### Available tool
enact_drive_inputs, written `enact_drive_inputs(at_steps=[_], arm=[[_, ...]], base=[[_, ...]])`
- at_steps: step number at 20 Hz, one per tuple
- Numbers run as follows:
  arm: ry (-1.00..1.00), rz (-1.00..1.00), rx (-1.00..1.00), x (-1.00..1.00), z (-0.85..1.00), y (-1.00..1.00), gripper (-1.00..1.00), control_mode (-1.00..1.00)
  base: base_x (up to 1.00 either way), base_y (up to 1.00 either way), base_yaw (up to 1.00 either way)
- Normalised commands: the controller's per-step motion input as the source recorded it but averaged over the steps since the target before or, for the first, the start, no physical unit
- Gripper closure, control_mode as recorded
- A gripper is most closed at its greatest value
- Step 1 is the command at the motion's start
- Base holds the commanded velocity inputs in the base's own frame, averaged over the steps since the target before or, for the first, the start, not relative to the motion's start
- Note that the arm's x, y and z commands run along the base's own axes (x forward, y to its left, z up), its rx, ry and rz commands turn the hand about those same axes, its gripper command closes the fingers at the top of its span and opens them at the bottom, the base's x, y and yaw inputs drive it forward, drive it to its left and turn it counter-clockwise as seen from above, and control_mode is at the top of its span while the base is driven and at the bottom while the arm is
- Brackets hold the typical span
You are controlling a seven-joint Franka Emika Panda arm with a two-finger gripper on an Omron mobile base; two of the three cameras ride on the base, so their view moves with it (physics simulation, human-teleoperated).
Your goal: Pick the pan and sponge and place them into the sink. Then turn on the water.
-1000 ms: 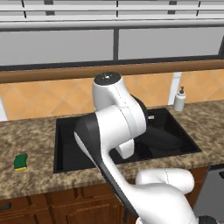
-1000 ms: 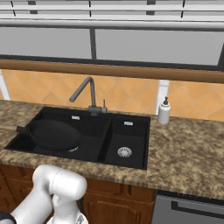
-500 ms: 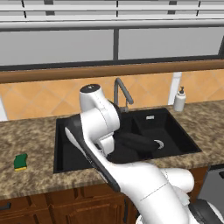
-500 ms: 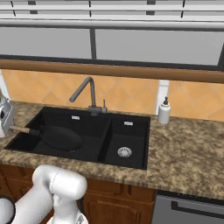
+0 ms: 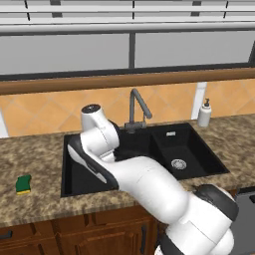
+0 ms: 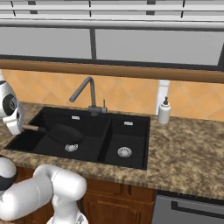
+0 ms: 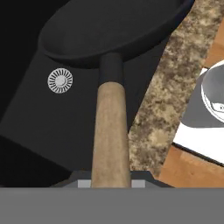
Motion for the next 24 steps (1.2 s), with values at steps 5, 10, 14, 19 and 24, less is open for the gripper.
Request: enact_drive_inputs(at_steps=[5,10,14,19,24], arm=[[0.00,0.05,0.00,0.79,-0.44,0.00,1.00,-1.00],[0.00,0.01,0.00,0.69,-0.50,0.00,1.00,-1.00],[0.00,0.00,0.01,0.56,-0.45,-0.03,1.00,-1.00],[0.00,-0.01,0.00,0.44,-0.43,-0.08,1.00,-1.00],[0.00,-0.08,0.00,0.33,-0.40,-0.17,1.00,-1.00]], base=[[0.00,0.00,0.00],[0.00,0.00,0.00],[0.00,0.00,0.00],[0.00,0.00,0.00],[0.00,0.00,0.00]])
